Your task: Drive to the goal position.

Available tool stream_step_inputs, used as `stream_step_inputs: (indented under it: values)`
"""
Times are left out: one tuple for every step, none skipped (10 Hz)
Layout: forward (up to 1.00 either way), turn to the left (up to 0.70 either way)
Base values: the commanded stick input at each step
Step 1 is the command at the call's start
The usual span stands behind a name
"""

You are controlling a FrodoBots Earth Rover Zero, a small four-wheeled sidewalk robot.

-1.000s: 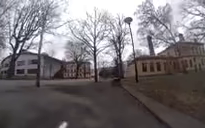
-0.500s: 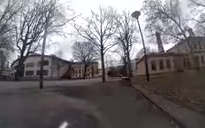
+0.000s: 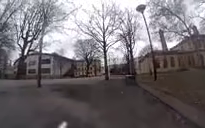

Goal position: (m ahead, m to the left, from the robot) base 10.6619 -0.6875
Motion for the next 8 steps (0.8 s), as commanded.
stream_step_inputs:
  values:
    - [1.00, 0.00]
    - [1.00, 0.00]
    - [1.00, 0.00]
    - [1.00, 0.00]
    - [1.00, 0.00]
    - [1.00, 0.00]
    - [1.00, 0.00]
    - [1.00, 0.00]
